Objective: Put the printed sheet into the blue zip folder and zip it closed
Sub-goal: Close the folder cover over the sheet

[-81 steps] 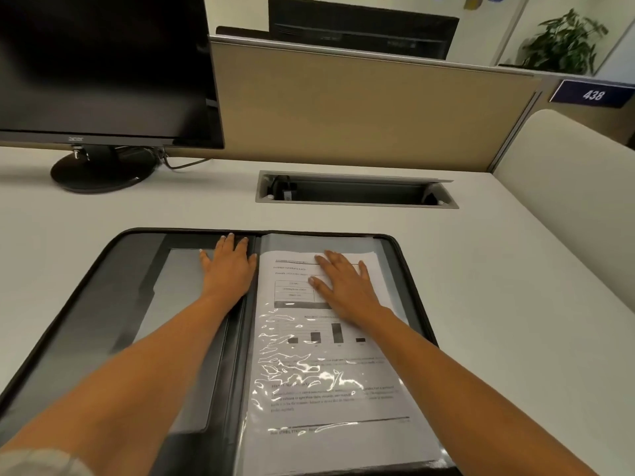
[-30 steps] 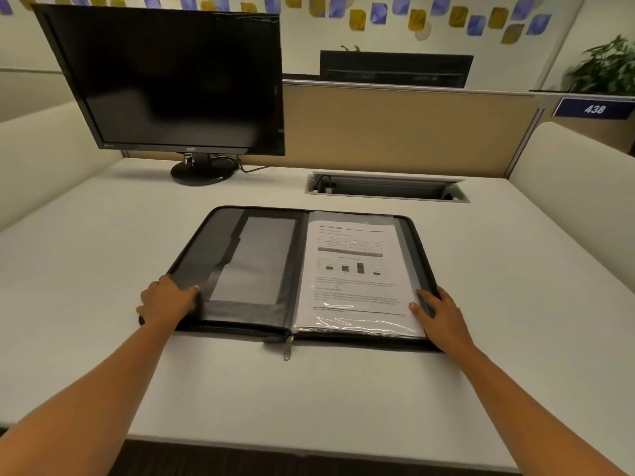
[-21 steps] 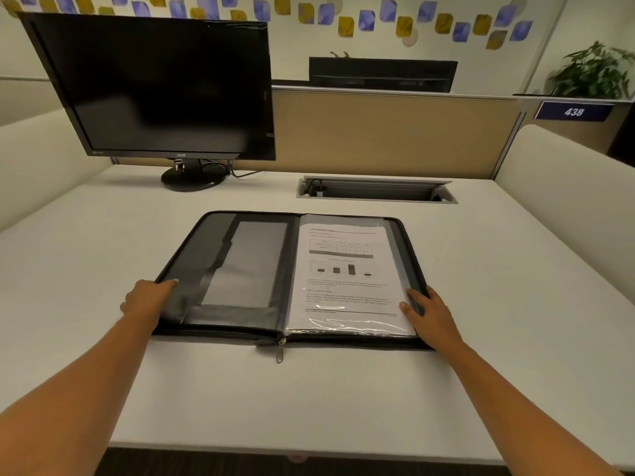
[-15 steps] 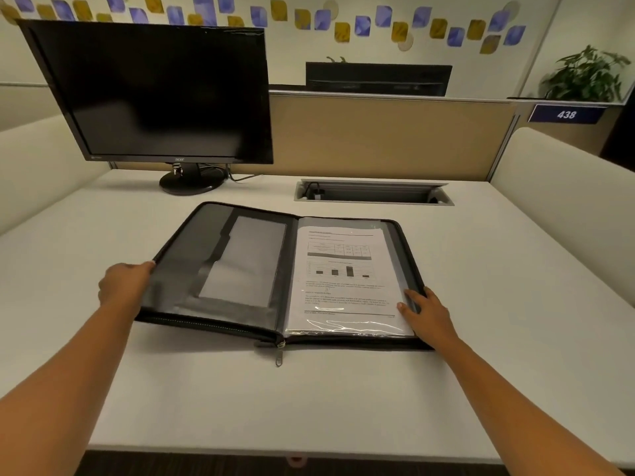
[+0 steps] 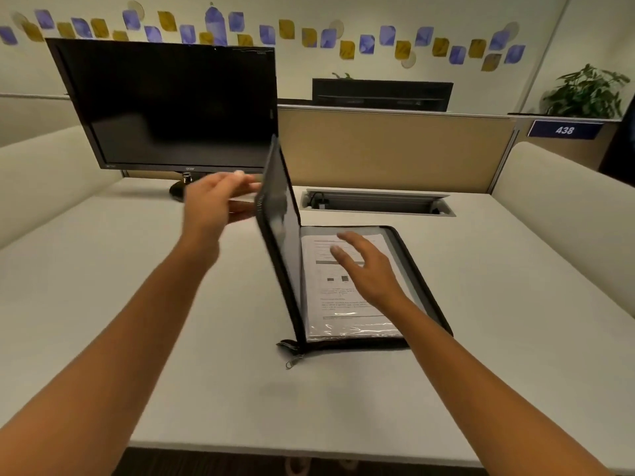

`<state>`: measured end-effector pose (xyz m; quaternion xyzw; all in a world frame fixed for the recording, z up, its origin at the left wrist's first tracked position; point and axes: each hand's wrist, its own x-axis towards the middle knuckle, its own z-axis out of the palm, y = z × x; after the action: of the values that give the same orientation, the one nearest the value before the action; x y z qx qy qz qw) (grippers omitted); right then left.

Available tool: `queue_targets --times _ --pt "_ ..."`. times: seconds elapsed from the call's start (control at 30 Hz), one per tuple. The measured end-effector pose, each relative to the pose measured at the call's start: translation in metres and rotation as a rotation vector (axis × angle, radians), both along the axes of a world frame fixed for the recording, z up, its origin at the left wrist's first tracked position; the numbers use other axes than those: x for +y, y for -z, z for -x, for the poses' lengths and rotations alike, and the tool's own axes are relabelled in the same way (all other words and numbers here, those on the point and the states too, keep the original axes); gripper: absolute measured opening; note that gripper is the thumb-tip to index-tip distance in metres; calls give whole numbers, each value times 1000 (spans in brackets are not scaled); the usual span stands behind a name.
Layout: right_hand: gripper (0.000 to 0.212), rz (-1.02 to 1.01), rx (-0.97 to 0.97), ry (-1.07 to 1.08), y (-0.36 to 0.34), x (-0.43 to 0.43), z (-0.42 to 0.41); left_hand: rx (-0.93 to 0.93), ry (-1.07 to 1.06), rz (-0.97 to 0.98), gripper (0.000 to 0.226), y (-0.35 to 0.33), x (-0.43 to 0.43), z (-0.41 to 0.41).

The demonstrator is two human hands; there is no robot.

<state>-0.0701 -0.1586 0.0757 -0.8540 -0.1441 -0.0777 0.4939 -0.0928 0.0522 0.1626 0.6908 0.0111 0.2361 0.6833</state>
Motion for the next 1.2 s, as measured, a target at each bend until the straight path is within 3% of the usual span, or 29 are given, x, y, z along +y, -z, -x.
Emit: queue_targets --times 0.2,0.43,0.57,0.7,0.83,1.03,1.2 --pt "51 -436 -72 -42 -28 -5 12 150 389 -318 19 44 -56 -4" --pt "37 -490 5 418 2 -62 6 409 456 -646 21 134 -47 -9" --pt "30 -374 71 589 35 -91 7 467 388 -642 18 161 -30 -6" --pt "40 -224 173 608 69 -111 11 448 401 -590 11 173 -18 -1" --pt "44 -59 226 516 95 -124 16 451 483 -516 13 178 -9 4" --pt "77 174 269 232 114 -142 25 435 570 -578 34 187 6 8" --pt "78 194 231 177 122 -141 20 419 541 -605 29 189 11 1"
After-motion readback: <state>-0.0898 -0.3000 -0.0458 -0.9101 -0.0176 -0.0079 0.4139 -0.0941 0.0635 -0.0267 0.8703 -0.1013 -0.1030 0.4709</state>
